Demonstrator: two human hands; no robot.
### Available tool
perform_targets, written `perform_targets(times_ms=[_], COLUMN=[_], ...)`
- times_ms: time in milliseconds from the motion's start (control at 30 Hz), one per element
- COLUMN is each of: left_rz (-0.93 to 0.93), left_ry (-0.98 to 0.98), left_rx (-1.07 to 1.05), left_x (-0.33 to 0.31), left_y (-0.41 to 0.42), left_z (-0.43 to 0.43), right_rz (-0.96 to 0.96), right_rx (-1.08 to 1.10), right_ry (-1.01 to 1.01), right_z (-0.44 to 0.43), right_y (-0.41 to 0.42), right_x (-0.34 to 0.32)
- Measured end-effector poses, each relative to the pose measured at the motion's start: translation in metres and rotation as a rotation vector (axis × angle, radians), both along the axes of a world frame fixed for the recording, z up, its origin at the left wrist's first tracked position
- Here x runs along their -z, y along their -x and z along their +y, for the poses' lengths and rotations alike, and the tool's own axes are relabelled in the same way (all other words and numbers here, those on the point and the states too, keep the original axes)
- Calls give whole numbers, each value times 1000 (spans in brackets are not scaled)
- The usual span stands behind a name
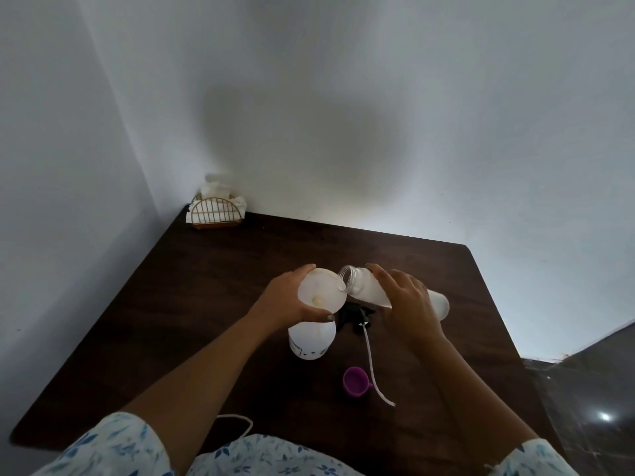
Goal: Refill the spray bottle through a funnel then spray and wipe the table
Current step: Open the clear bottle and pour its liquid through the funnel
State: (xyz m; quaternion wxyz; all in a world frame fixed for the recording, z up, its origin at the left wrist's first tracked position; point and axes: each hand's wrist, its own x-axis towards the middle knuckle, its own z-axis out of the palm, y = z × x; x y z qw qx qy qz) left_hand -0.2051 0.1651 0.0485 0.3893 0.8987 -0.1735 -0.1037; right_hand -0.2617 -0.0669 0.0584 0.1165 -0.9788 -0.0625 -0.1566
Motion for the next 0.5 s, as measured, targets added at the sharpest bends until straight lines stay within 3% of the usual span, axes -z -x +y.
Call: perform_targets(times_ms=[500], left_rz=[-5], left_ry=[-22], left_rx=[-3], left_x=[3], left_y=[-2], left_z=[0], right_rz=[-32], right_rx=[-38], right_ry=[200], right_z=[1], right_y=[2], right_x=[-15])
